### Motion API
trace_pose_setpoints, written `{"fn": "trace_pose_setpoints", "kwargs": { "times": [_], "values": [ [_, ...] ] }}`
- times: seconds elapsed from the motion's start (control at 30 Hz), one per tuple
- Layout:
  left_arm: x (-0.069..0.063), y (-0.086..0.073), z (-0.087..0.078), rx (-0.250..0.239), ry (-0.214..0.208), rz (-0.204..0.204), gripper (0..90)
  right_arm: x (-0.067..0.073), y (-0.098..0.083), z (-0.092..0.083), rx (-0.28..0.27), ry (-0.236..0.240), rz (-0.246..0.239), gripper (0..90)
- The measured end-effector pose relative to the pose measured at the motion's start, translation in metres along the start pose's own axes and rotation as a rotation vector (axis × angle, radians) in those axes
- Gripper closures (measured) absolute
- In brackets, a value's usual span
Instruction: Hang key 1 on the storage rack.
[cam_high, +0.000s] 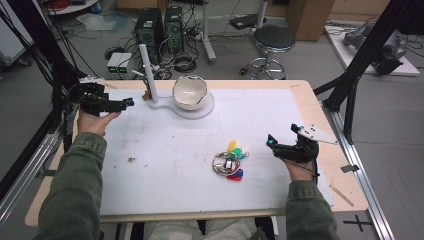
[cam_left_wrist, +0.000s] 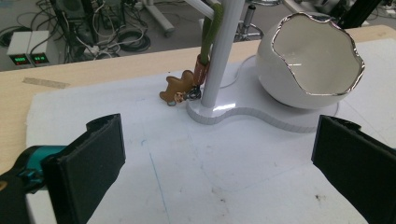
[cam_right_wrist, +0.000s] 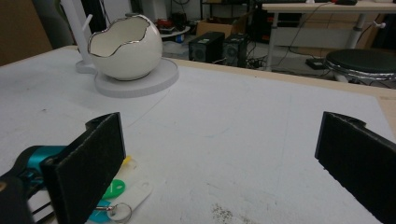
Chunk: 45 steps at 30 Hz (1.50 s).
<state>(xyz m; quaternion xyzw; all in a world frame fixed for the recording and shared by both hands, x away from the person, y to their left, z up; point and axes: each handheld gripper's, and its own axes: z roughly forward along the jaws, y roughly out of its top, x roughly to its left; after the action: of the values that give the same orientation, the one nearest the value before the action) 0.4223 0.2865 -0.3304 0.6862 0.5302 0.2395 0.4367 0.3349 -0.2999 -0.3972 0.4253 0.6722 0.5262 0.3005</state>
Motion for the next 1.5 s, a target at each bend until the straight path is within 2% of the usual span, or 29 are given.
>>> {"fn": "trace_pose_setpoints", "kwargs": {
  "times": [0.13,0.4,0.53,0.87,1.07,1.2,1.5],
  "values": [
    [0.000,-0.008,-0.005,-0.011,0.022,-0.006,3.2,0.000,0.000,0.000,0.000,-0.002,0.001,0.5],
    [0.004,-0.024,-0.012,-0.015,0.034,-0.024,3.2,0.000,0.000,0.000,-0.001,-0.001,0.001,0.5],
    [0.002,-0.025,-0.015,-0.023,0.031,-0.017,3.2,0.000,0.000,0.000,0.001,0.000,-0.001,0.5],
    [-0.010,-0.030,-0.028,-0.034,0.036,0.030,3.2,0.000,0.000,0.000,0.001,-0.003,-0.002,0.5],
    [-0.017,-0.035,-0.037,-0.053,0.027,0.035,3.2,0.000,0.000,0.000,0.001,-0.001,-0.006,0.5],
    [-0.020,-0.043,-0.040,-0.051,0.035,0.052,3.2,0.001,0.000,0.000,0.001,-0.001,-0.006,0.5],
    [-0.018,-0.060,-0.047,-0.046,0.052,0.045,3.2,0.000,0.000,0.000,-0.001,-0.003,-0.011,0.5]
  ]
}}
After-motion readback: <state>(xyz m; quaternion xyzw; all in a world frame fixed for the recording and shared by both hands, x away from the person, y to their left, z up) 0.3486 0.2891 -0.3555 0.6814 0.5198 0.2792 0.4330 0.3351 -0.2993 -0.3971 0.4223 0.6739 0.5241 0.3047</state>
